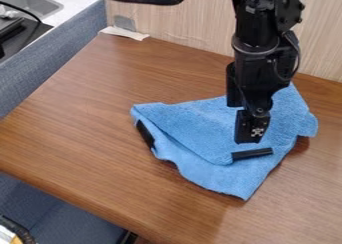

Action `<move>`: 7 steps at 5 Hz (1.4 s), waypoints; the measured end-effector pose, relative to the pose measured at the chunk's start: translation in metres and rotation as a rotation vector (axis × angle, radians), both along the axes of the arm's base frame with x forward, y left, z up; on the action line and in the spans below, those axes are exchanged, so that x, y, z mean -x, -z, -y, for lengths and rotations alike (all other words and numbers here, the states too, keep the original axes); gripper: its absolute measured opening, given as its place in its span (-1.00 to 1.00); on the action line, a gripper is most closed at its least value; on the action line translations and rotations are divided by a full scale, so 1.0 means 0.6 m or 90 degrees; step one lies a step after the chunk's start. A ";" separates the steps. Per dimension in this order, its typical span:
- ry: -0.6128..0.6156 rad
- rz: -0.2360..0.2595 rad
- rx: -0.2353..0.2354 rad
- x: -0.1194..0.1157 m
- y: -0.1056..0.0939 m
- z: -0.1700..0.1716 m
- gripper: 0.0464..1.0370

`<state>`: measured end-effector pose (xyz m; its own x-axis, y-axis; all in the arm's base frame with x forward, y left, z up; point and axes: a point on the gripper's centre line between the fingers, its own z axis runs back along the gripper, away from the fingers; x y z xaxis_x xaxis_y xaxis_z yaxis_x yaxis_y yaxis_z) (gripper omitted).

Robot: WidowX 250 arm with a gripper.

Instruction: Fold the cloth from bottom to top

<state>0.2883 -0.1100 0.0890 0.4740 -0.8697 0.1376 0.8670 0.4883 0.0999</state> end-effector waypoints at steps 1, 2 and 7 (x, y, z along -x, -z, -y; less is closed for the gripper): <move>0.001 -0.020 -0.005 0.006 0.016 -0.001 0.93; 0.038 -0.030 -0.003 0.037 0.033 0.013 0.93; 0.116 -0.024 -0.026 0.078 0.121 0.028 0.82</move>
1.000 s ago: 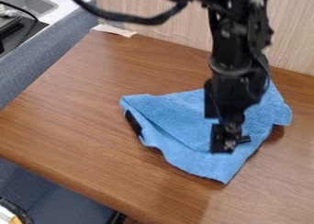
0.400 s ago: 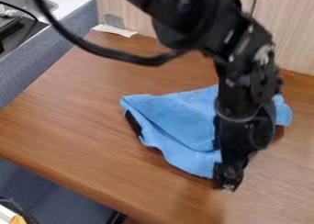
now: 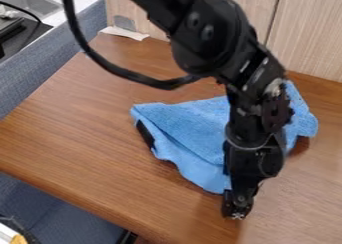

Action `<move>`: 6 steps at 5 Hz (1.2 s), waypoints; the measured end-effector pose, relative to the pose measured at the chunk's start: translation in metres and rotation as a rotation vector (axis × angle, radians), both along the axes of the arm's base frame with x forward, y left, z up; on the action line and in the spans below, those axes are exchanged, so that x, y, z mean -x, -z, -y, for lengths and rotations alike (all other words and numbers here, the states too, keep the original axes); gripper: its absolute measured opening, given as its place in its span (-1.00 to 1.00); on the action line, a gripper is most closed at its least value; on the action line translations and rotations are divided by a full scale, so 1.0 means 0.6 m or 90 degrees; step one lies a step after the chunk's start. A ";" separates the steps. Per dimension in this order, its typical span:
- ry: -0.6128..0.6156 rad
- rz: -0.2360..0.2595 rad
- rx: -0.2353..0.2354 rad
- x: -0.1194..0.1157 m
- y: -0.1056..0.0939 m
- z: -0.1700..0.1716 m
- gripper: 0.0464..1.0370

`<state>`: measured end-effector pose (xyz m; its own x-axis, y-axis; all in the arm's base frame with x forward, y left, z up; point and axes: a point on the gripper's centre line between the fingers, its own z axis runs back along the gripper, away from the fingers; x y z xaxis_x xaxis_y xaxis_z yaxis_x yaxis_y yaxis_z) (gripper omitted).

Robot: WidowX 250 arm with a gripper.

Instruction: Fold the cloth from bottom to top

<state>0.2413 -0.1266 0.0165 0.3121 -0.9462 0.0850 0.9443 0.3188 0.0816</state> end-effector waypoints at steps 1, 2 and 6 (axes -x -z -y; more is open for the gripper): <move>-0.010 -0.006 -0.005 -0.001 0.006 -0.006 0.25; -0.008 -0.003 -0.004 -0.002 0.007 -0.006 -0.35; 0.076 0.018 0.035 0.002 -0.087 0.023 -0.97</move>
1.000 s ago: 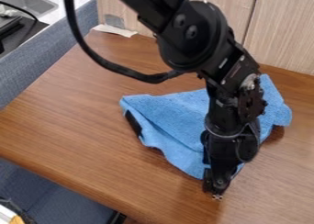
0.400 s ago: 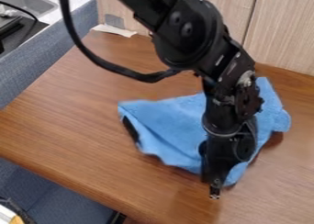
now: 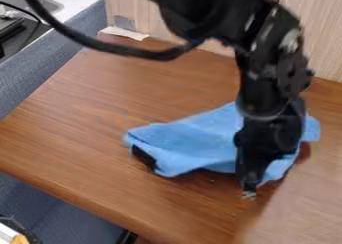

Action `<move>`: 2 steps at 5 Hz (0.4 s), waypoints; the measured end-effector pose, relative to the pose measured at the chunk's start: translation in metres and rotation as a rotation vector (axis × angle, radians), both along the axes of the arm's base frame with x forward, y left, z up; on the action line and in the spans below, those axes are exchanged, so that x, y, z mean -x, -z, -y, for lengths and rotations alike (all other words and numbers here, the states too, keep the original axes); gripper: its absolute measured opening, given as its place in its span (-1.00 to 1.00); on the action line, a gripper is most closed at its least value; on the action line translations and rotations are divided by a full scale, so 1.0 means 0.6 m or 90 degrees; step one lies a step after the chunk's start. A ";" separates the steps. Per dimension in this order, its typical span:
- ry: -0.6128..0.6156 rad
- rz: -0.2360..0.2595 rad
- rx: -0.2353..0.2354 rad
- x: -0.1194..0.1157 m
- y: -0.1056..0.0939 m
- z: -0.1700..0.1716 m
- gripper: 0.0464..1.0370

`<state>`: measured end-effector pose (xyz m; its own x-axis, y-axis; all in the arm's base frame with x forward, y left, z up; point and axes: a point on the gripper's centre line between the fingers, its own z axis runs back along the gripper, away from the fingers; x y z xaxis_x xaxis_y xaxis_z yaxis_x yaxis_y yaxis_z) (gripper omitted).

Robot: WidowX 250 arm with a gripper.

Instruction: Fold the cloth from bottom to top

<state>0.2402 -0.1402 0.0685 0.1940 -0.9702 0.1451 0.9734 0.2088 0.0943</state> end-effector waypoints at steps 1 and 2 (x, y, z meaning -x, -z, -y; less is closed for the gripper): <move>0.001 0.005 0.017 -0.025 -0.031 0.000 -0.97; -0.036 -0.002 0.040 -0.070 -0.050 -0.025 -0.97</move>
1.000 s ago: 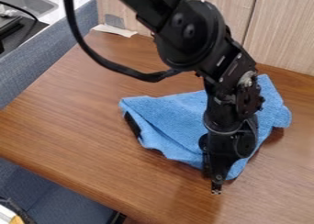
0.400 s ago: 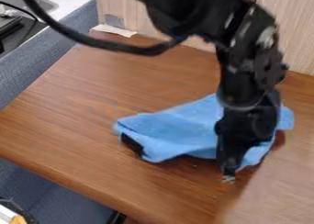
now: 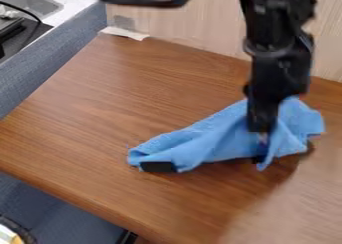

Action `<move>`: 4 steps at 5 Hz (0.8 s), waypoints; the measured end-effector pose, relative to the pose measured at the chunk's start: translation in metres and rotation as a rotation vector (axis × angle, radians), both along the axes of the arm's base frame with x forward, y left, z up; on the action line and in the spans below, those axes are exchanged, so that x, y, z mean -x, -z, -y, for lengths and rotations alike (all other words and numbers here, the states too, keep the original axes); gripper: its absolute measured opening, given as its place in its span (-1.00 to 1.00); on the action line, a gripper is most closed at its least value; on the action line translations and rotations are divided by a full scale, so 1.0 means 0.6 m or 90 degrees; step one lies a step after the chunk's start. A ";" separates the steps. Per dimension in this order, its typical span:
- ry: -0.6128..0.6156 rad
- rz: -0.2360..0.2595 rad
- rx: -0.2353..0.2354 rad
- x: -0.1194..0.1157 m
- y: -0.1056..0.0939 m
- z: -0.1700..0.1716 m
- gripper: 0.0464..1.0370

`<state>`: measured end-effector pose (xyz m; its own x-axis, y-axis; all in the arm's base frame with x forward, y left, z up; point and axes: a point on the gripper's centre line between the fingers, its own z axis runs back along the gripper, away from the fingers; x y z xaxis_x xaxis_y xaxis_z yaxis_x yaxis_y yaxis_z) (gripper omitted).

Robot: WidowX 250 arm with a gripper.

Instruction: Fold the cloth from bottom to top

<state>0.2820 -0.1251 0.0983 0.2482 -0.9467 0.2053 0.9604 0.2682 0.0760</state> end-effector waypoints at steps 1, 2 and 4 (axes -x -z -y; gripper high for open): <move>-0.062 0.009 0.024 -0.050 -0.016 -0.041 -0.97; -0.127 -0.012 0.035 -0.092 0.001 -0.092 -0.97; -0.172 -0.083 0.023 -0.137 0.088 -0.150 -0.97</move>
<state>0.3643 -0.0349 0.0456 0.5171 -0.8352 0.1871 0.8545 0.5163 -0.0567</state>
